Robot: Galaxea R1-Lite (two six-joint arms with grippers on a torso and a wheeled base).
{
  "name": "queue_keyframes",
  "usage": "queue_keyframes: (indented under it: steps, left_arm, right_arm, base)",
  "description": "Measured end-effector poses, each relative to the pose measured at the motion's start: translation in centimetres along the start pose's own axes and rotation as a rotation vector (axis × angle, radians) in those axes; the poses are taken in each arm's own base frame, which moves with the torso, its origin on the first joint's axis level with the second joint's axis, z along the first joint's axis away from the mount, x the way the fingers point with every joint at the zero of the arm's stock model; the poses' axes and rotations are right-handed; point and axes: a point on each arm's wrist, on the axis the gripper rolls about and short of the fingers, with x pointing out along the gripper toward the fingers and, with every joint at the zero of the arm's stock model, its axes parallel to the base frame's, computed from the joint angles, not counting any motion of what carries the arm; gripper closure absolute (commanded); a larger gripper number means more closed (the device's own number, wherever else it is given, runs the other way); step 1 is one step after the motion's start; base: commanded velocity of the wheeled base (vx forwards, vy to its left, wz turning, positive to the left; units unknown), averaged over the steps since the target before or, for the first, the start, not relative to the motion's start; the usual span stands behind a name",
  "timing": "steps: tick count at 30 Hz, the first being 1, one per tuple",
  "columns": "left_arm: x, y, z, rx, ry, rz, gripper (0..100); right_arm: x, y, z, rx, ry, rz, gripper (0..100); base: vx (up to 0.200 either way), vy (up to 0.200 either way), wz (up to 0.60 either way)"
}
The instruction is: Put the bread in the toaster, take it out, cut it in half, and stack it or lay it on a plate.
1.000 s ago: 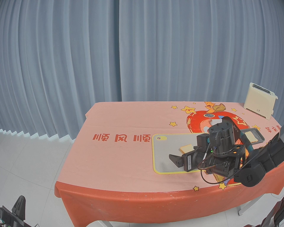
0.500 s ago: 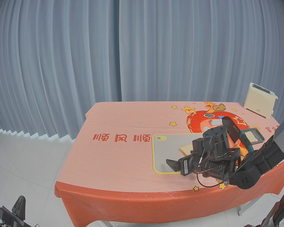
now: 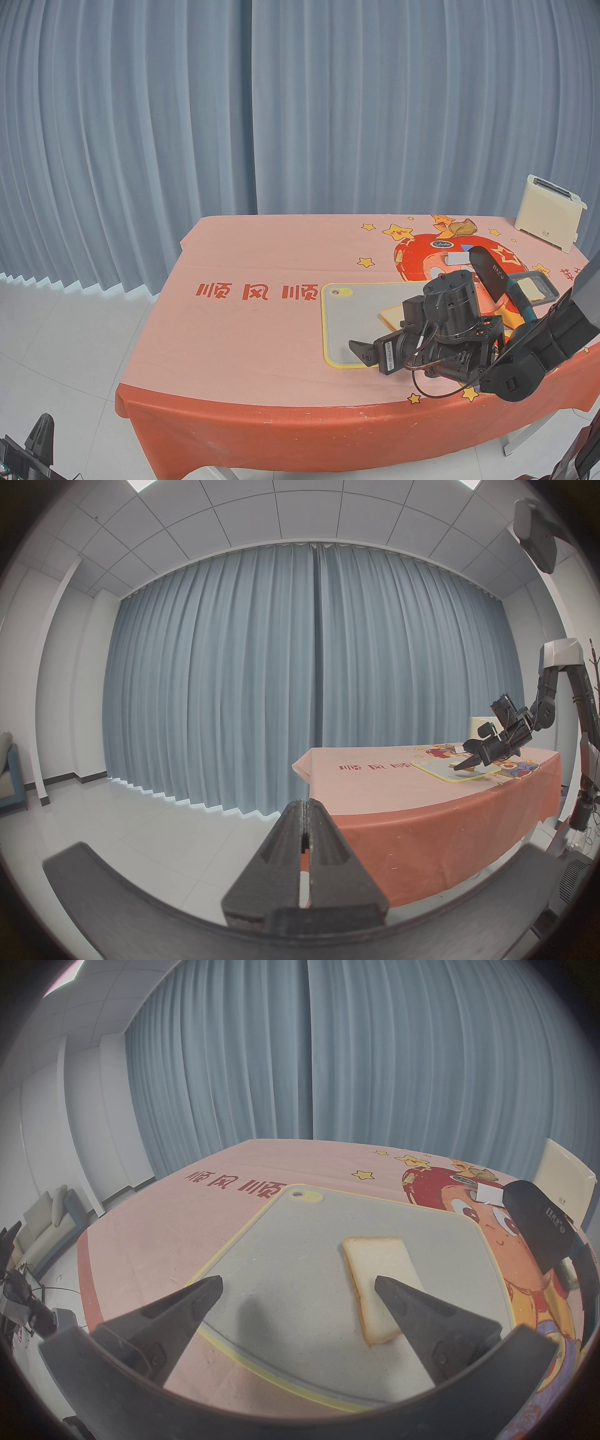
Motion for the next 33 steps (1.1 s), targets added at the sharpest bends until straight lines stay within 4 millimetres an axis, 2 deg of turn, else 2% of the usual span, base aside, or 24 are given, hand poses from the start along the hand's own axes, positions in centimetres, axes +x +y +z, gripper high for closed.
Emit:
queue_keyframes:
  steps: [28, 29, 33]
  left_arm:
    - [0.0, 0.0, 0.0, 0.0, 0.0, 0.0, 100]
    - [0.0, 0.0, 0.0, 0.0, 0.0, 0.0, 100]
    - [0.0, 0.0, 0.0, 0.0, 0.0, 0.0, 100]
  right_arm:
    - [0.53, 0.07, -0.59, 0.0, 0.023, -0.006, 0]
    - [0.53, 0.08, -0.62, 0.0, 0.024, -0.006, 100]
    - [0.57, 0.03, -0.69, -0.001, 0.025, -0.019, 100]
  base:
    - [0.0, 0.0, 0.0]
    - [0.0, 0.0, 0.0]
    - [0.0, 0.0, 0.0]
